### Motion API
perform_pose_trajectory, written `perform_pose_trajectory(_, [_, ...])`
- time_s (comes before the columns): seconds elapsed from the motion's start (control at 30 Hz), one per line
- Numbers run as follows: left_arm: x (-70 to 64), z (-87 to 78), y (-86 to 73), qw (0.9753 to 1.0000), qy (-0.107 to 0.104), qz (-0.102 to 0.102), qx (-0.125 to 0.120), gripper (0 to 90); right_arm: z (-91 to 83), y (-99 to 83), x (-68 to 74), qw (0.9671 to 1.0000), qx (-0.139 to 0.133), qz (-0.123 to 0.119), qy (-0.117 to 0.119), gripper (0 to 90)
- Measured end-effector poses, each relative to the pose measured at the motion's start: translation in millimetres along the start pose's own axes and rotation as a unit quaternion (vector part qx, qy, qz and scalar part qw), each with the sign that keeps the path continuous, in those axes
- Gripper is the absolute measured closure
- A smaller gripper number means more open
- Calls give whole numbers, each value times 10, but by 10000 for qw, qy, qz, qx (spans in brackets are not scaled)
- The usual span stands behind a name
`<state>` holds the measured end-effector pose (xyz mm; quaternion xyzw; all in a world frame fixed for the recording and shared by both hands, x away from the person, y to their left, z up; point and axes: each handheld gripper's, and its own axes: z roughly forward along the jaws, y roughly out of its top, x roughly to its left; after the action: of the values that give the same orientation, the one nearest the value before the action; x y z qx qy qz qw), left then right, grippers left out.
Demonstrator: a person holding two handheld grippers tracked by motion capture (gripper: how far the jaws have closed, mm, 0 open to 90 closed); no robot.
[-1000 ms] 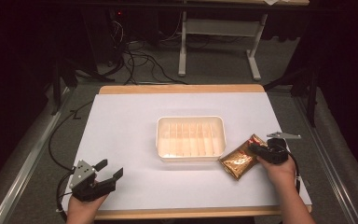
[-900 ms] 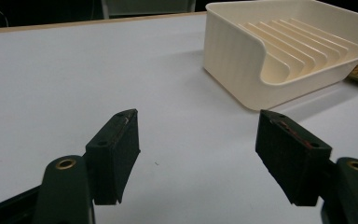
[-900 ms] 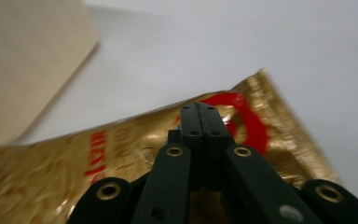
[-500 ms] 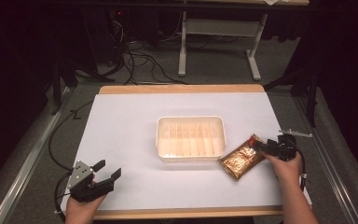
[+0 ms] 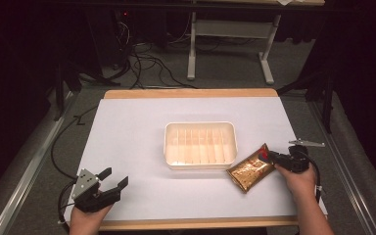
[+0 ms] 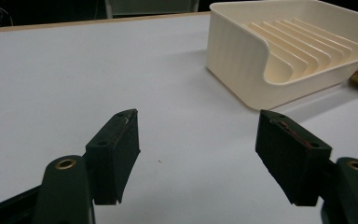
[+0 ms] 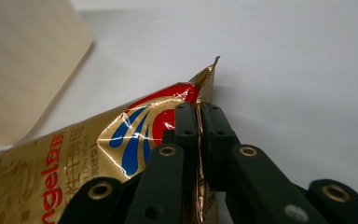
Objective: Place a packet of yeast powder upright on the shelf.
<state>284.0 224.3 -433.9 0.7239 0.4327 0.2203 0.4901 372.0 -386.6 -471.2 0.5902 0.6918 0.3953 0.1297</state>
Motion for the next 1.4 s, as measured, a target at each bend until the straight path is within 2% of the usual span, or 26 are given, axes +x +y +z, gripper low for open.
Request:
perform_pose_trajectory(0.07, [-9,9,6,10000,-20,-1,-8,305,-14,-13,30,10000,50,-47,6,878])
perform_pose_trajectory(0.17, [-28,25,21,10000,-74,16,-24,305,-67,-79,190,9995,213,-238,73,879])
perform_pose_trajectory(0.23, [-41,40,30,9999,-112,25,-33,305,-76,-93,223,9993,239,-271,66,879])
perform_pose_trajectory(0.27, [-54,56,38,9999,-150,47,-28,305,-98,-143,317,9989,324,-332,78,877])
perform_pose_trajectory(0.3, [-54,56,38,9999,-150,47,-28,305,-98,-143,317,9989,324,-332,78,877])
perform_pose_trajectory(0.4, [-82,71,61,9997,-230,95,-65,305,-131,-206,441,9989,369,-282,101,866])
perform_pose_trajectory(0.47, [-92,75,70,9995,-262,154,-70,305,-148,-222,497,9990,331,-301,27,812])
perform_pose_trajectory(0.53, [-97,79,73,9995,-271,172,-75,305,-186,-235,524,9996,205,-209,31,700])
perform_pose_trajectory(0.57, [-95,86,77,9993,-300,189,-73,305,-211,-244,530,9997,132,-184,-39,641])
perform_pose_trajectory(0.6, [-95,86,77,9993,-300,189,-73,305,-211,-244,530,9997,132,-184,-39,641])
perform_pose_trajectory(0.63, [-92,91,78,9993,-305,192,-73,305,-246,-259,529,9998,74,-149,-98,602])
perform_pose_trajectory(0.67, [-88,105,82,9993,-321,190,-60,305,-322,-303,512,9998,-118,-32,-168,516])
perform_pose_trajectory(0.7, [-88,105,82,9993,-321,190,-60,306,-322,-303,512,9998,-118,-32,-168,516])
perform_pose_trajectory(0.8, [-97,137,99,9992,-348,181,-60,306,-429,-378,443,9989,-339,168,-277,436])
perform_pose_trajectory(0.87, [-114,165,109,9991,-367,196,-46,306,-455,-414,422,9986,-359,258,-286,410])
perform_pose_trajectory(1.0, [-131,214,120,9990,-395,203,-13,306,-478,-468,403,9982,-401,423,-157,386])
perform_pose_trajectory(1.1, [-133,258,126,9990,-408,203,22,306,-445,-506,400,9981,-307,541,19,370])
perform_pose_trajectory(1.27, [-144,270,125,9988,-419,232,43,306,-380,-531,394,9975,-165,664,172,372])
perform_pose_trajectory(1.33, [-155,254,121,9988,-403,290,50,306,-334,-535,372,9953,-144,882,380,394])
perform_pose_trajectory(1.37, [-155,254,121,9988,-403,290,50,306,-334,-535,372,9953,-144,882,380,394])
perform_pose_trajectory(1.4, [-152,240,116,9988,-388,295,45,306,-299,-538,370,9940,-114,956,511,411])
